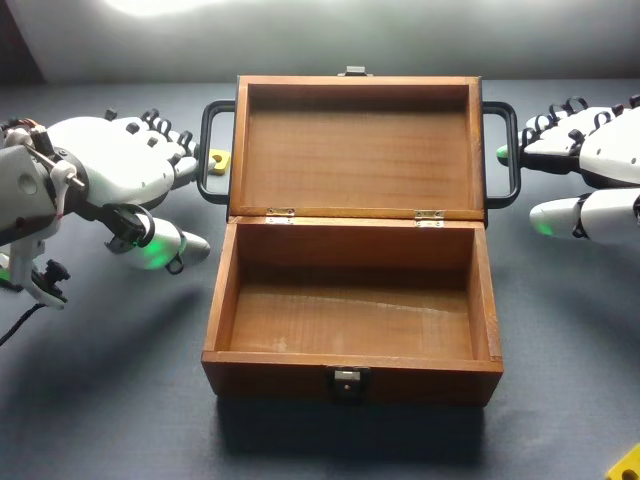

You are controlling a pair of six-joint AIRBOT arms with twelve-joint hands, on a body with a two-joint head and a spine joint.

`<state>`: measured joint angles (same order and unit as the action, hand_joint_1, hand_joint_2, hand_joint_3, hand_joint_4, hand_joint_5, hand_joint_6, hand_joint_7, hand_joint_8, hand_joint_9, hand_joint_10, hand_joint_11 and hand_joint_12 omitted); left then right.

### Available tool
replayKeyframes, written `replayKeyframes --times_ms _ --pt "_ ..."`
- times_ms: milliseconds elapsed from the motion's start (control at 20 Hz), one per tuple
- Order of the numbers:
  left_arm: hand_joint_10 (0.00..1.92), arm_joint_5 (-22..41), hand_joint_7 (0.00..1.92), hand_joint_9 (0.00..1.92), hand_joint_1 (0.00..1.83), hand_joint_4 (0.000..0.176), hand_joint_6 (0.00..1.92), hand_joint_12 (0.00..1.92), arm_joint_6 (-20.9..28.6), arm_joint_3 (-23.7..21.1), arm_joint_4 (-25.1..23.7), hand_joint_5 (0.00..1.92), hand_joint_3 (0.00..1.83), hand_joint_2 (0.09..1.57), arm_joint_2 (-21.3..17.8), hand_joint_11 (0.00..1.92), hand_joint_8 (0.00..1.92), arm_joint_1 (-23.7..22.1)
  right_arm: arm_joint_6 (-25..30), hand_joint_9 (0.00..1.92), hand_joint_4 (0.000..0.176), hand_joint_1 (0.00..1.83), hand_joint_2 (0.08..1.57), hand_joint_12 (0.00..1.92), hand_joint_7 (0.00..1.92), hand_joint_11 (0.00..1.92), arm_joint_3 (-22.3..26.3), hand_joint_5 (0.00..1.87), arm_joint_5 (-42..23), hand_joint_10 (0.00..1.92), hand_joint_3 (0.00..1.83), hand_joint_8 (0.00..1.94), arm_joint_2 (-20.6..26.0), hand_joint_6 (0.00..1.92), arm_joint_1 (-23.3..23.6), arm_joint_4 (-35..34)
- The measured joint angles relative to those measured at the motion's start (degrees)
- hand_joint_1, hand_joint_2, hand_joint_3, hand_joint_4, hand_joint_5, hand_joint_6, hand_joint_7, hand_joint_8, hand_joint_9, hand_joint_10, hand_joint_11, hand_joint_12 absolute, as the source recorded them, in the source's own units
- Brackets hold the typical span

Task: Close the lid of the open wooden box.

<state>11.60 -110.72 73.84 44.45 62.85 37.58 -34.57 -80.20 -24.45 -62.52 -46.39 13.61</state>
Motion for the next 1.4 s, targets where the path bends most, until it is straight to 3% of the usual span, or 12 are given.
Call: replayKeyframes --times_ms 300,450,650,950,1000,1100,1250,1400 --pt "0.00 3.8 0.00 0.00 0.00 0.000 0.00 0.00 14.4 -3.0 -11.6 0.00 0.00 1.27 -2.4 0.00 0.00 0.4 0.5 0.01 0.000 0.00 1.48 0.01 0.09 0.08 0.5 0.14 -0.5 0.00 0.00 0.00 0.1 0.00 0.0 -0.1" --pt "0.00 5.3 0.00 0.00 0.00 0.000 0.00 0.00 21.9 -3.2 -17.0 0.00 0.00 1.16 -3.2 0.00 0.00 0.7 1.1 0.01 0.000 0.00 1.46 0.01 0.09 0.07 0.7 0.14 -1.9 0.00 0.00 0.00 0.3 0.00 0.0 -0.5" --pt "0.00 5.5 0.00 0.00 0.00 0.000 0.00 0.00 22.1 -3.2 -17.7 0.00 0.02 1.26 -3.3 0.00 0.00 0.7 1.1 0.01 0.000 0.00 1.43 0.01 0.09 0.08 0.7 0.14 -1.9 0.00 0.00 0.00 0.3 0.00 0.0 -0.7" --pt "0.00 6.2 0.00 0.00 0.00 0.000 0.00 0.00 22.4 -5.3 -19.3 0.00 0.01 1.23 -4.6 0.00 0.00 0.8 1.6 0.03 0.000 0.00 1.45 0.02 0.11 0.11 2.1 0.14 -3.2 0.01 0.00 0.01 1.1 0.00 -0.3 -1.4" --pt "0.00 6.6 0.00 0.00 0.00 0.000 0.00 0.00 22.5 -6.2 -19.8 0.00 0.00 1.21 -5.3 0.00 0.00 0.8 1.7 0.02 0.004 0.00 1.44 0.01 0.10 0.08 2.7 0.13 -3.6 0.00 0.00 0.00 1.6 0.00 -0.3 -1.5" --pt "0.00 8.4 0.00 0.00 0.00 0.000 0.00 0.00 22.5 -7.7 -20.3 0.00 0.00 1.15 -6.3 0.00 0.00 1.4 1.7 0.01 0.035 0.00 1.39 0.02 0.08 0.10 3.7 0.10 -5.0 0.00 0.00 0.00 2.3 0.00 -0.3 -1.9" --pt "0.00 13.5 0.00 0.00 0.00 0.000 0.00 0.00 28.8 -10.6 -24.4 0.00 0.00 1.14 -8.3 0.00 0.00 3.1 2.0 0.04 0.022 0.00 1.38 0.01 0.09 0.09 5.3 0.12 -9.2 0.01 0.00 0.00 3.1 0.01 -1.3 -3.3" --pt "0.00 17.8 0.00 0.00 0.00 0.000 0.00 0.00 36.4 -12.1 -27.7 0.00 0.00 1.18 -9.6 0.00 0.00 5.6 2.1 0.02 0.029 0.00 1.40 0.00 0.09 0.05 7.2 0.12 -14.5 0.00 0.00 0.01 3.5 0.01 -2.8 -3.1"
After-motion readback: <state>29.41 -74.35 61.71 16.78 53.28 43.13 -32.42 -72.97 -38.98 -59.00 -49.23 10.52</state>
